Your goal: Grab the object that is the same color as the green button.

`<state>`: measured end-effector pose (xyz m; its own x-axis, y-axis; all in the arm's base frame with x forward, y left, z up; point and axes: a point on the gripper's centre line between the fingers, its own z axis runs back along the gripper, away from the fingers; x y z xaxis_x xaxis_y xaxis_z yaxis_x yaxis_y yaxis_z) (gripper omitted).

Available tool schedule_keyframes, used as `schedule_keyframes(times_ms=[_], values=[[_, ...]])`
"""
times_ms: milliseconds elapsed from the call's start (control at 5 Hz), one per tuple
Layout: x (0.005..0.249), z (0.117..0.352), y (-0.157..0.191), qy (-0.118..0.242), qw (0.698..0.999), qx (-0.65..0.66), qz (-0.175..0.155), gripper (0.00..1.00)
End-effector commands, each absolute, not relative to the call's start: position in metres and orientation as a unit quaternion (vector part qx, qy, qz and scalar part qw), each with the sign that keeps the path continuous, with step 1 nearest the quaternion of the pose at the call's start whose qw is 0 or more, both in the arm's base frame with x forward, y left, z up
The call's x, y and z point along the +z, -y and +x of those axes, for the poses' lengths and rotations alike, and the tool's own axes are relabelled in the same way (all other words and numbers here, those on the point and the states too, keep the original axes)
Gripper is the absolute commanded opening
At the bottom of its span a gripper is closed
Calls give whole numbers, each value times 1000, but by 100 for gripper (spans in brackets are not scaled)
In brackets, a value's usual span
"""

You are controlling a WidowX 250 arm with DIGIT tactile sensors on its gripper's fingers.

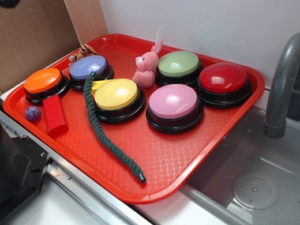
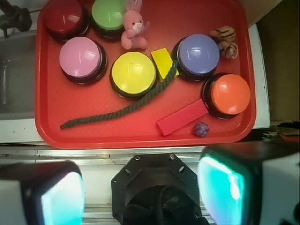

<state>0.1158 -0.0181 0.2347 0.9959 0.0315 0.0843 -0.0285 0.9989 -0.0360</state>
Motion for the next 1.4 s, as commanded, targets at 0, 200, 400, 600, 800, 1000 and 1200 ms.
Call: schedule_keyframes(times_ms=[0,200,400,600,800,1000,1200], values=[[235,116,18,42,999,15,-17,100],[213,137,30,25,999,20,-25,100],[174,155,41,10,996,90,-21,100],[139,160,40,6,986,168,-17,100],[97,164,41,7,970,245,4,100],[70,166,46,31,944,326,21,100],[52,165,45,49,931,362,30,100]])
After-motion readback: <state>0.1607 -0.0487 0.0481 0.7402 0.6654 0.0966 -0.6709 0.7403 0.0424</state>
